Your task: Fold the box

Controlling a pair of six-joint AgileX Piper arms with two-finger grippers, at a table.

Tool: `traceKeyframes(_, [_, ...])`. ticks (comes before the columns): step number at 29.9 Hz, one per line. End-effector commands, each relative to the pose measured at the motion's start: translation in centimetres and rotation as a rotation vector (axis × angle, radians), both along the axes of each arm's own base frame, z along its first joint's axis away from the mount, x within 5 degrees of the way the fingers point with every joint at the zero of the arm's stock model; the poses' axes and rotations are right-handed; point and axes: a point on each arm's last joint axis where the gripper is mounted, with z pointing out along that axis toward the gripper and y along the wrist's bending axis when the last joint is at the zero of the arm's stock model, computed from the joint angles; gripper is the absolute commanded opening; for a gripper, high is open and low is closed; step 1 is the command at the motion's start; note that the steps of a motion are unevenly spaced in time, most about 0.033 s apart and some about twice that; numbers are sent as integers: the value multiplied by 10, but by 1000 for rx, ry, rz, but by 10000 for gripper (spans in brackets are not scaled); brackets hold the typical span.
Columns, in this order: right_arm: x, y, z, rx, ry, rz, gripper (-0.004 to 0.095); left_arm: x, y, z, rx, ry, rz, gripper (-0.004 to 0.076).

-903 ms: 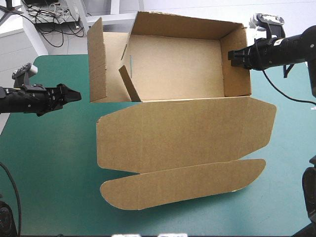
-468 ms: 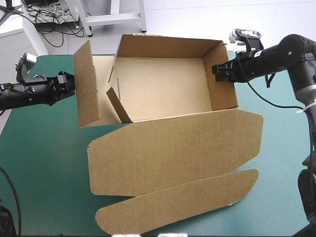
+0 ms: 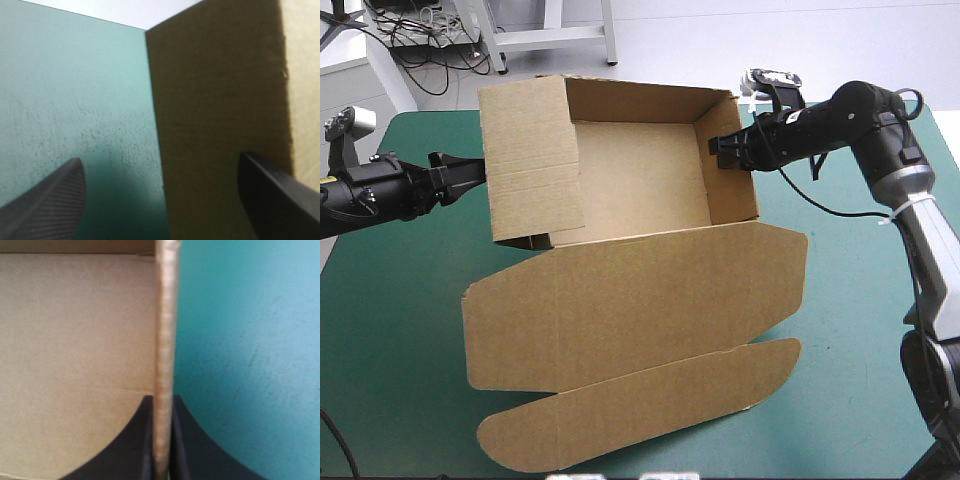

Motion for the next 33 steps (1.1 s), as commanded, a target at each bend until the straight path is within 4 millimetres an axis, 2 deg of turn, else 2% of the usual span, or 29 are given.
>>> traceKeyframes(1, [-11, 15, 28, 118, -102, -8, -1, -21, -11, 19, -31, -59, -57, 590])
traceKeyframes(10, [-6, 48, 17, 157, -100, 16, 0, -34, -16, 26, -19, -95, -62, 590])
traceKeyframes(15, [-5, 59, 13, 172, -99, 15, 0, -35, -29, 26, -20, -94, -131, 584])
traceKeyframes(18, [-6, 68, 12, 174, -109, 28, 0, -35, -34, 21, 50, -79, -146, 568])
traceKeyframes(21, [-9, 74, 13, 178, -123, 36, 0, -33, -31, 14, 128, -45, -113, 557])
traceKeyframes(27, [-16, 95, 11, 136, -162, 36, 0, -31, -32, 12, 131, -28, -104, 554])
traceKeyframes(33, [-23, 112, 10, 126, -172, -4, 0, -27, -27, 0, 274, 65, 12, 554])
